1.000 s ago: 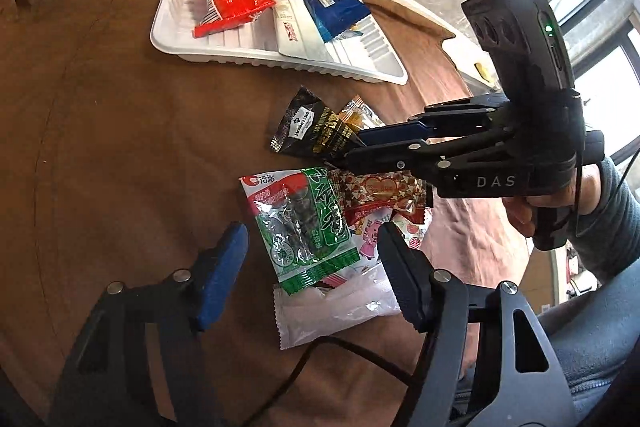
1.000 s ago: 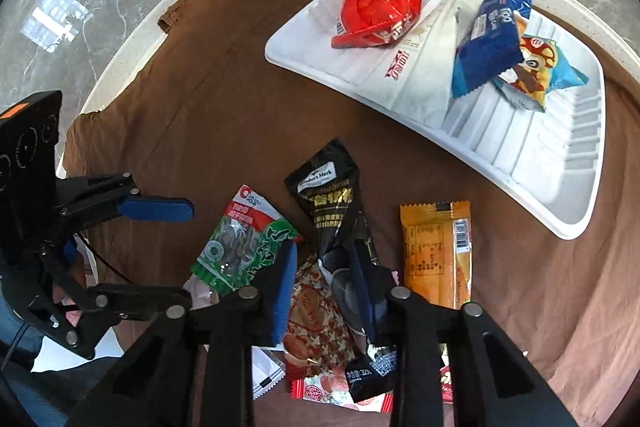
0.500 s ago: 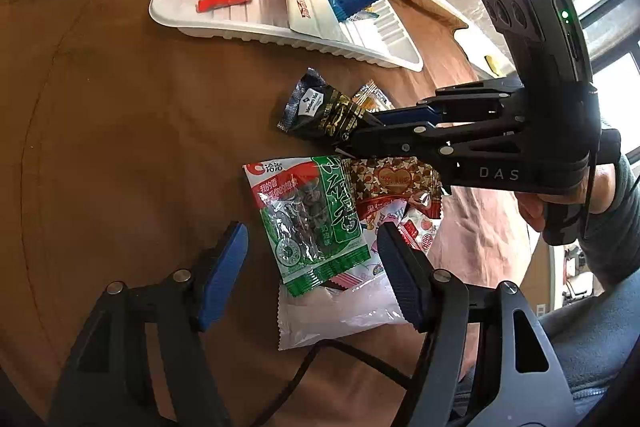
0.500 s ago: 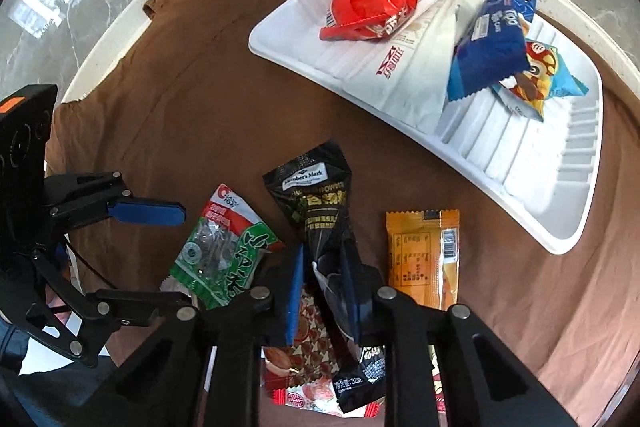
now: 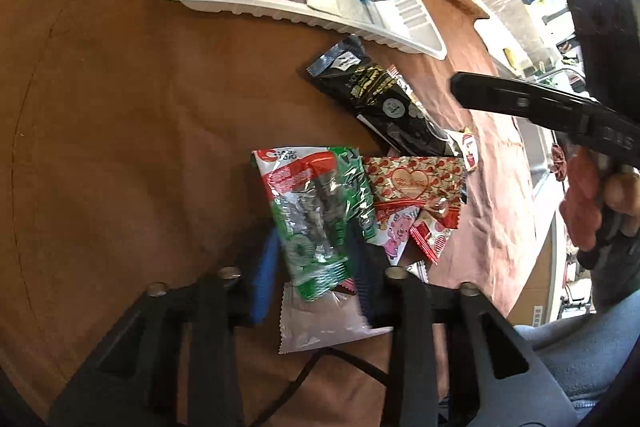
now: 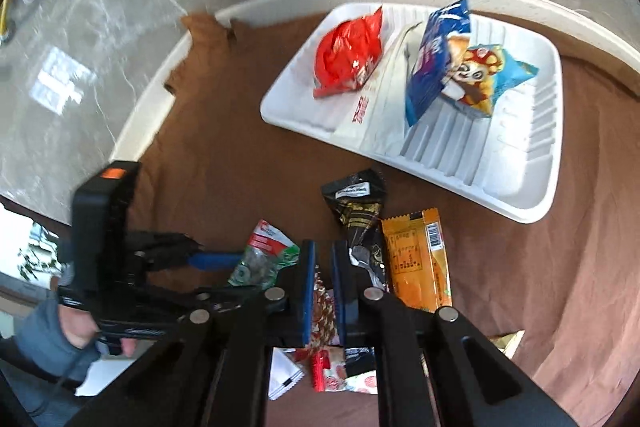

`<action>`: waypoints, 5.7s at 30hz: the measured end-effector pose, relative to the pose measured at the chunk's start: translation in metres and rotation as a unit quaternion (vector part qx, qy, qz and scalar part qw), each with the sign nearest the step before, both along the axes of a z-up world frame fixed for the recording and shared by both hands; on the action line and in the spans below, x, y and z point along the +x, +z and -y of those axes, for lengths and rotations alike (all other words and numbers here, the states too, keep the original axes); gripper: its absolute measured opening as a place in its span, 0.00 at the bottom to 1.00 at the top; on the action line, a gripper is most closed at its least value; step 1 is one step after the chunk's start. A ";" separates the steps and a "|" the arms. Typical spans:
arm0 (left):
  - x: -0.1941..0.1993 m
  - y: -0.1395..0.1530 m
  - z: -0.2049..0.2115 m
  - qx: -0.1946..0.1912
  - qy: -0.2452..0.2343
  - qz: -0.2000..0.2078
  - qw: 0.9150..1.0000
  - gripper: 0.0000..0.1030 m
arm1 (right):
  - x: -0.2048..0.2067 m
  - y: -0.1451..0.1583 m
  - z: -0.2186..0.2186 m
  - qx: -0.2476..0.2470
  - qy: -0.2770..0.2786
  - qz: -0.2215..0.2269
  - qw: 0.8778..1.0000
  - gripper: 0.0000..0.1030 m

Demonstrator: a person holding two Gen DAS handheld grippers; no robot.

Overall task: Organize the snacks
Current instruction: 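Grasp the green seaweed packet with the left tool while the right tool grasps the black Member's Mark bag, then lift both packets from the pile and carry them toward the white tray, then lower both packets into the white tray and open both tools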

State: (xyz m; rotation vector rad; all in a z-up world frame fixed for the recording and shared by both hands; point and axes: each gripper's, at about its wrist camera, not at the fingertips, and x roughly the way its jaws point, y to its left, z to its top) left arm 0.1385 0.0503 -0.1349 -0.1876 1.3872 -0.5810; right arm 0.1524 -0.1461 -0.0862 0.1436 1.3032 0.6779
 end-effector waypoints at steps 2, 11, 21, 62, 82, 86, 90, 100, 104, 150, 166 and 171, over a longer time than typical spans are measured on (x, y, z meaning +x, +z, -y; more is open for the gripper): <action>0.002 -0.001 0.001 0.003 0.001 -0.002 1.000 0.23 | -0.002 0.001 0.004 0.002 -0.003 0.002 1.000 0.10; 0.005 -0.003 0.005 0.013 0.002 -0.007 1.000 0.15 | 0.004 -0.013 -0.007 -0.070 0.032 0.020 0.997 0.13; 0.001 -0.005 0.006 0.009 -0.007 -0.003 1.000 0.07 | 0.014 -0.043 -0.043 -0.115 0.081 -0.011 0.990 0.26; -0.009 0.009 0.000 -0.008 -0.012 0.026 1.000 0.03 | 0.018 -0.048 -0.054 -0.166 0.084 -0.047 0.981 0.14; -0.008 0.035 -0.009 -0.034 -0.007 0.045 0.998 0.01 | 0.002 -0.012 -0.027 -0.138 0.043 -0.005 0.990 0.11; -0.008 0.041 -0.014 -0.044 0.001 0.045 0.998 0.01 | 0.000 -0.004 -0.019 -0.128 0.034 0.000 0.991 0.11; -0.007 0.050 -0.021 -0.048 0.004 0.052 0.998 0.01 | -0.003 0.005 -0.010 -0.119 0.023 0.006 0.993 0.11; -0.008 0.073 -0.022 -0.027 -0.012 0.077 0.997 0.01 | -0.008 0.027 0.007 -0.094 0.002 0.022 0.995 0.11; -0.004 0.091 -0.023 -0.016 -0.015 0.096 0.995 0.01 | -0.010 0.042 0.014 -0.087 -0.009 0.035 0.996 0.11; 0.198 0.059 0.028 0.016 -0.026 0.127 0.991 0.01 | 0.147 -0.011 0.043 -0.062 -0.073 -0.014 0.995 0.09; 0.191 0.061 0.019 0.020 0.002 0.132 0.991 0.07 | 0.140 -0.012 0.053 -0.064 -0.101 0.000 0.993 0.28; 0.187 0.067 0.017 0.011 0.017 0.144 0.989 0.85 | 0.135 -0.008 0.063 -0.051 -0.118 -0.003 0.992 0.38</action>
